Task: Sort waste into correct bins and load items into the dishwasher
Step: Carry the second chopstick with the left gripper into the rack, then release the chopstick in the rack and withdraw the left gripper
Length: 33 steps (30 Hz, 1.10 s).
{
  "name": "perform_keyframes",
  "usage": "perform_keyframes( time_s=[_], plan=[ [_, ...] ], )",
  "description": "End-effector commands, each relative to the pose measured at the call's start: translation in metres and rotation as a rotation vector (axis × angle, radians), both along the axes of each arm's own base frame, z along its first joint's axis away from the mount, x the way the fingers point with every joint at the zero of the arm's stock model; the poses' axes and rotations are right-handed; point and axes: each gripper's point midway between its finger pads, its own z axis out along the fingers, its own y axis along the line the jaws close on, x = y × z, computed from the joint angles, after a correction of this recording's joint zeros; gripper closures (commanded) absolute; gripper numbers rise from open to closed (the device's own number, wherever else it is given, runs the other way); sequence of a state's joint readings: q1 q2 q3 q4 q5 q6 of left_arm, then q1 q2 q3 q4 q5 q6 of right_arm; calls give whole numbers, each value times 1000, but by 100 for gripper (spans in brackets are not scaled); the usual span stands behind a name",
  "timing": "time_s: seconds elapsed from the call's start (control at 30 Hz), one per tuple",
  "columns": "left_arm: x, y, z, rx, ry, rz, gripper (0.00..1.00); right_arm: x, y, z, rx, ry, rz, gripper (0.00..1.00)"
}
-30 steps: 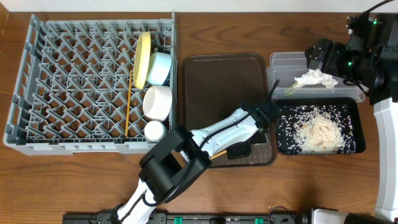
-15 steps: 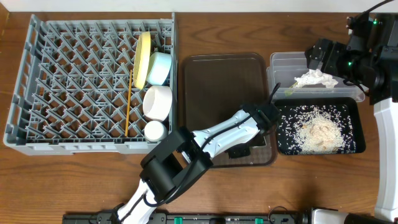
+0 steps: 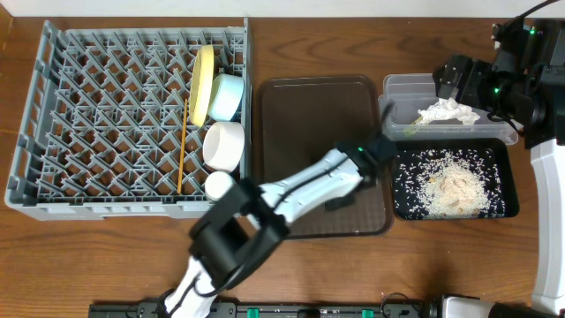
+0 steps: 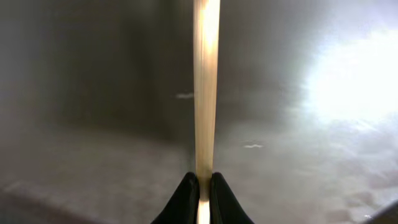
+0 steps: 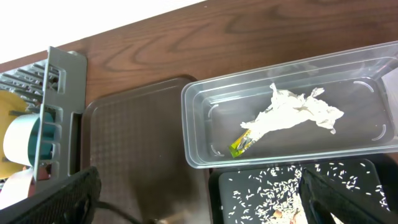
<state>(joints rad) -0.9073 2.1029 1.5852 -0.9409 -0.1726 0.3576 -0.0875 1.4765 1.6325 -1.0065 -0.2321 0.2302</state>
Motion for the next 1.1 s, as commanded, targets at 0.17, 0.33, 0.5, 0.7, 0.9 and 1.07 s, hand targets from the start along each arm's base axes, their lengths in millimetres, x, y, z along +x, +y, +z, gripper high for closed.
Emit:
perform_keyframes(
  time_s=[0.17, 0.33, 0.5, 0.7, 0.9, 1.07],
  plan=[
    [81, 74, 154, -358, -331, 546, 92, 0, 2, -1, 9, 4, 0, 1],
    [91, 142, 216, -501, -417, 725, 93, 0, 2, -1, 9, 4, -1, 1],
    [92, 200, 233, -510, -447, 856, 93, 0, 2, -1, 9, 4, -1, 1],
    [93, 246, 193, -373, -411, 963, 93, 0, 2, -1, 9, 4, -1, 1],
    [95, 290, 157, -278, -350, 1056, 92, 0, 2, -1, 9, 4, -1, 1],
    [99, 287, 118, -256, -224, 991, 93, 0, 2, -1, 9, 4, -1, 1]
  ],
)
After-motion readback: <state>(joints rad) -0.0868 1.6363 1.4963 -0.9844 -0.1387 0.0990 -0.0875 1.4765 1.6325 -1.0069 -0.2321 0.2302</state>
